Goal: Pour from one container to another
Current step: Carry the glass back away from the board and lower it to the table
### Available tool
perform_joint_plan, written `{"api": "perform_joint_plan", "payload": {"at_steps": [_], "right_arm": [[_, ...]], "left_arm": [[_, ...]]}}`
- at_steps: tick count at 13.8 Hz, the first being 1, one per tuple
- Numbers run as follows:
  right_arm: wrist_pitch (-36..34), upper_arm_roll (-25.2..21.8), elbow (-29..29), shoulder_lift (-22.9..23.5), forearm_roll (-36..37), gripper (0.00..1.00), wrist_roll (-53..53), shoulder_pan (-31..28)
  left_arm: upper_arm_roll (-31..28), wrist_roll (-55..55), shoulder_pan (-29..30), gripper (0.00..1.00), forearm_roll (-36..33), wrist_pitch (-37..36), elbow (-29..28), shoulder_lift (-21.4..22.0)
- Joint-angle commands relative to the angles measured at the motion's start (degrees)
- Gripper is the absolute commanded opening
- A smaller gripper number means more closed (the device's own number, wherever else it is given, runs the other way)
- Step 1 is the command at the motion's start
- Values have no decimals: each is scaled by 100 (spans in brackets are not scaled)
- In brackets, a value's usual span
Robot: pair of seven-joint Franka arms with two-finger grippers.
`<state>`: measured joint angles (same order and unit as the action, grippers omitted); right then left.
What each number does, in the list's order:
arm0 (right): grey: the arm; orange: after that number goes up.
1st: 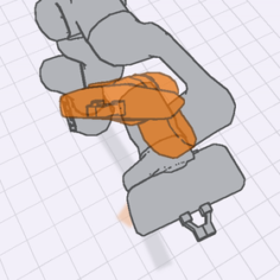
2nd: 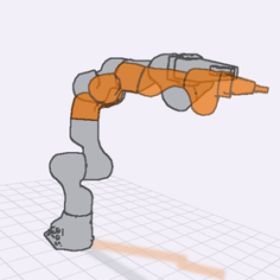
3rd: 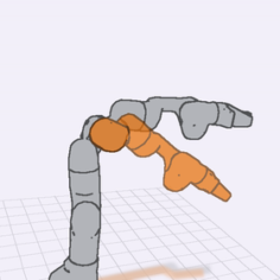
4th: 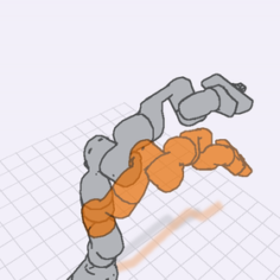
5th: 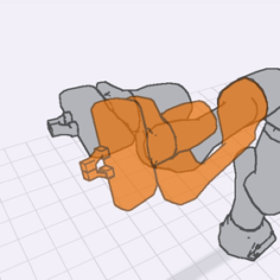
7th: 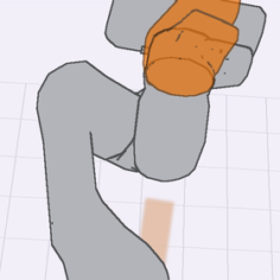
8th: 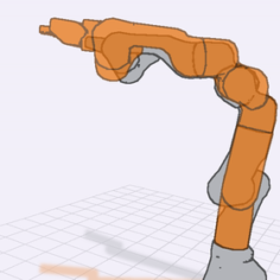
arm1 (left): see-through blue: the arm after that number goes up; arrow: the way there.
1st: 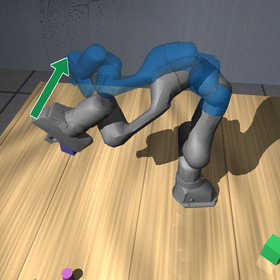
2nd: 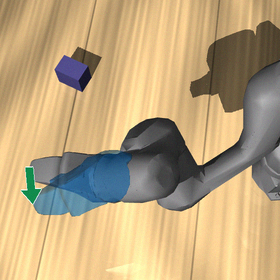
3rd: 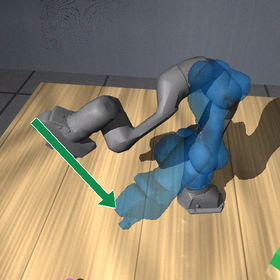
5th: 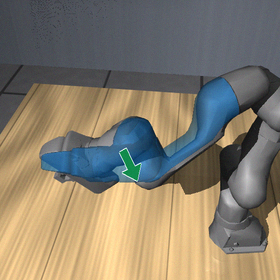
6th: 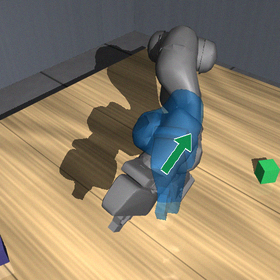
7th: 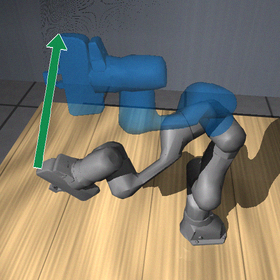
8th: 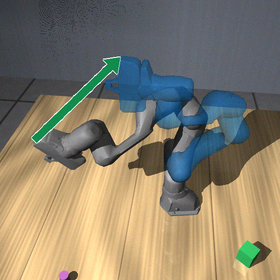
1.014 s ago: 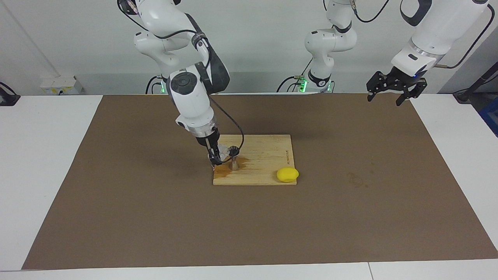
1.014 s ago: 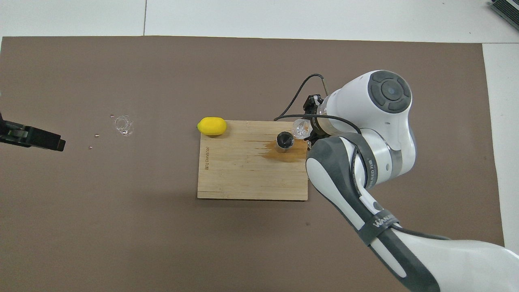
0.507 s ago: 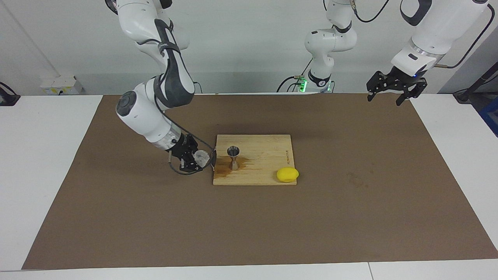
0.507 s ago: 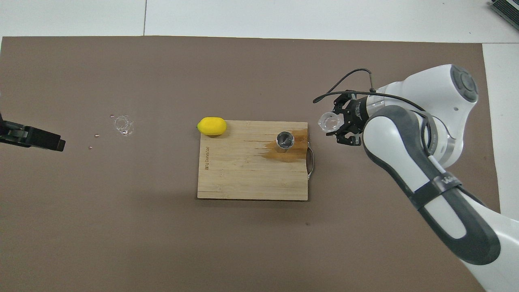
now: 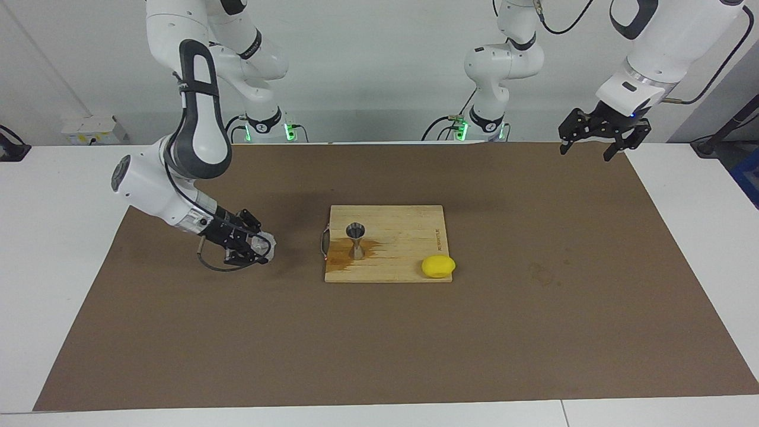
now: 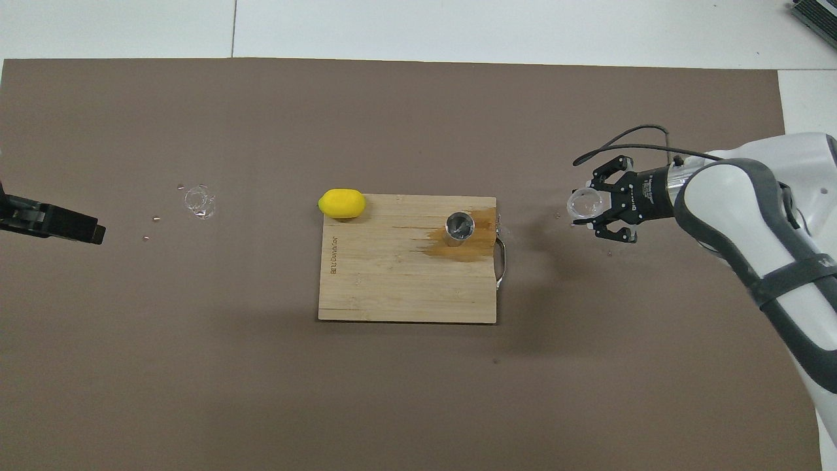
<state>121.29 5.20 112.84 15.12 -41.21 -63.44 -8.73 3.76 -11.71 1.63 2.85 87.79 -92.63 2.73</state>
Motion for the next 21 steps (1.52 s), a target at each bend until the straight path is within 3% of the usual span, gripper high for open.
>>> {"api": "perform_joint_plan", "payload": {"at_steps": [1,8,18,20,21], "right_arm": [[-166,69,309,-133,-317,0,769,-443],[-720,69,300,456,-634,0,2219,-1411],[-685,51,784,422,-810,0,2810,-1465],[-616,42,784,430,-784,79,2776,-1456],[-415,42,801,430,-740,100,2775,-1456]], "left_arm": [[-33,64,-40,100,-83,-34,-150,140],[-33,64,-40,100,-83,-34,-150,140],[-33,64,-40,100,-83,-34,-150,140],[-33,64,-40,100,-83,-34,-142,140],[-33,64,-40,100,-83,-34,-142,140]]}}
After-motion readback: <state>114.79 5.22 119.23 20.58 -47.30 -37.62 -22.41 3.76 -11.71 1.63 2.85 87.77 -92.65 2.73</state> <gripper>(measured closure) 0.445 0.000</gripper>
